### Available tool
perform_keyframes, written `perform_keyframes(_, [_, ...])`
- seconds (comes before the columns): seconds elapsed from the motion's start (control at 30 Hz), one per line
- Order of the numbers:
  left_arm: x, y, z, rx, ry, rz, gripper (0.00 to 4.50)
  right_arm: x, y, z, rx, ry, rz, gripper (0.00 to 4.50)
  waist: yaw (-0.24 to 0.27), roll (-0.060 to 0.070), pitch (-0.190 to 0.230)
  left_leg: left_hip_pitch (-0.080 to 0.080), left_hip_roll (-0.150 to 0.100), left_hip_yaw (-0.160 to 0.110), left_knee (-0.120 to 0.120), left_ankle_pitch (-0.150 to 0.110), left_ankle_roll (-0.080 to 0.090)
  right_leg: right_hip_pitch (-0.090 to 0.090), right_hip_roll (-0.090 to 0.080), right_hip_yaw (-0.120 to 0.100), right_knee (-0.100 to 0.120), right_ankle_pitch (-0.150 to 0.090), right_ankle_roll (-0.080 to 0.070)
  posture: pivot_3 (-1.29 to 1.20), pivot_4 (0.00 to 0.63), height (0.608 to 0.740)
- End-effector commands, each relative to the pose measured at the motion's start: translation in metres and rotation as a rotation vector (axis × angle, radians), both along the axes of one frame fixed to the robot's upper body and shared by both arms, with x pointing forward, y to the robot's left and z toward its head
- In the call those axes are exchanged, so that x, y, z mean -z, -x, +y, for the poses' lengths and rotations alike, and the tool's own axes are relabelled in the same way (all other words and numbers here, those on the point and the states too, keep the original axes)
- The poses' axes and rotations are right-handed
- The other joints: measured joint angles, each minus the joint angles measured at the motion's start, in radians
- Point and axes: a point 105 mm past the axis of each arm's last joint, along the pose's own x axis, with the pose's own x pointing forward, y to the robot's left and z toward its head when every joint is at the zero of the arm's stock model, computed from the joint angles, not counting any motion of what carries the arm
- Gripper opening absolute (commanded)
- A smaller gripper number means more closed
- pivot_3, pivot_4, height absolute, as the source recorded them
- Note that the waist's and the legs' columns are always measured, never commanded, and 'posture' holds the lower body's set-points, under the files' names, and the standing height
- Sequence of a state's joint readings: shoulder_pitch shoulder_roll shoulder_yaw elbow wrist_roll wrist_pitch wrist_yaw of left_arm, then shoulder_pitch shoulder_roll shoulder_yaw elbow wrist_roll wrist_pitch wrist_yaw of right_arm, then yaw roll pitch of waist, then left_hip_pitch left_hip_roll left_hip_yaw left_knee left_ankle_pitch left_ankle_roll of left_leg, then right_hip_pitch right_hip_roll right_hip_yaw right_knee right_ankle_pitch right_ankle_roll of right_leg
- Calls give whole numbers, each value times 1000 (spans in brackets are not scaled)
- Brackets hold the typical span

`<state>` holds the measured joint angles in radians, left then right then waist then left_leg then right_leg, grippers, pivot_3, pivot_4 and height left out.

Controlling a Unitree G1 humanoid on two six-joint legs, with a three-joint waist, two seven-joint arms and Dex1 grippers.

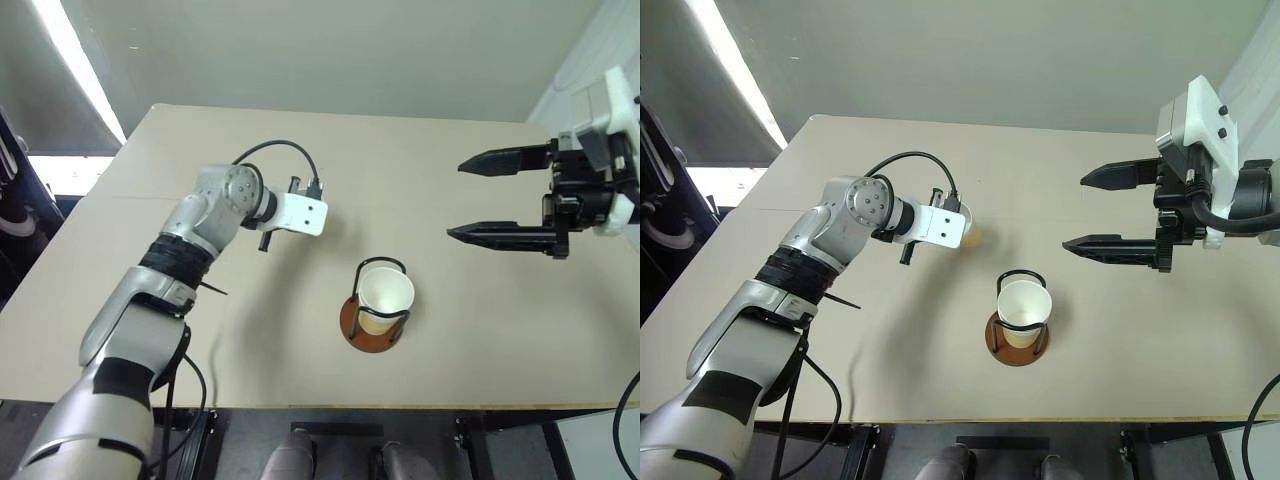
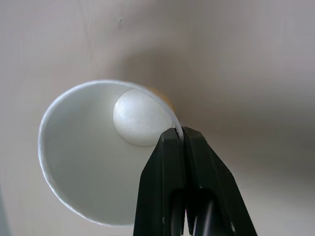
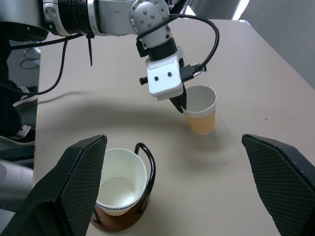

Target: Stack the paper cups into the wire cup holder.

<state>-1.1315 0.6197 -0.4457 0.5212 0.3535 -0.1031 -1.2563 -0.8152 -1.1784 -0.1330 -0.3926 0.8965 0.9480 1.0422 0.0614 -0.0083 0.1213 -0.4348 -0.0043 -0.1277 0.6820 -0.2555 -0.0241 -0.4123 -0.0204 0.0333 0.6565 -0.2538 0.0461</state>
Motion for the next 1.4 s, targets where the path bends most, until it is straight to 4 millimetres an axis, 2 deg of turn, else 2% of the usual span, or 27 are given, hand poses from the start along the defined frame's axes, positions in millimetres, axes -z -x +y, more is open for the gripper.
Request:
perform_keyframes(0.03, [-35,26,-13,121,88,29,16,-7,4,-10,14,10,-6,4500,1,0,0,-1,0,0,0,0,0,0,0,0,3,0,0,0,150,740])
perform_keyframes(0.17, [-60,54,-24,233,146,89,16,-1,7,-19,26,49,21,4500,2,0,0,-1,0,0,0,0,0,0,0,0,4,0,0,0,150,740])
perform_keyframes(0.37, [-96,85,-43,374,201,97,16,12,14,-29,32,114,43,4500,3,0,0,-1,0,0,2,0,0,0,0,0,4,0,0,0,150,740])
perform_keyframes(0.5, [-114,103,-56,463,236,125,16,15,19,-31,34,135,43,4500,1,0,0,0,0,1,3,0,0,0,0,0,4,0,0,0,150,740])
perform_keyframes(0.63, [-122,114,-63,516,252,160,16,15,29,-26,16,140,39,4500,1,0,0,0,0,1,3,0,0,0,-1,1,4,0,0,0,150,740])
perform_keyframes(0.87, [-119,130,-71,585,234,246,16,0,47,-16,-20,120,-12,4500,1,0,0,0,0,1,3,0,0,0,-1,1,4,0,0,0,150,740])
perform_keyframes(1.0, [-112,134,-73,606,199,281,16,-27,62,-5,-60,64,-91,4500,0,1,0,0,0,2,3,0,0,0,0,1,4,0,1,0,150,740])
perform_keyframes(1.2, [-94,132,-72,607,111,314,16,-31,64,-6,-26,72,-99,4500,1,1,0,0,0,1,3,0,0,1,-1,1,3,0,1,0,150,740])
perform_keyframes(1.4, [-86,132,-79,631,78,336,16,-29,62,-8,-2,81,-86,4500,1,1,0,0,0,1,3,0,0,0,-1,1,3,0,1,0,150,740])
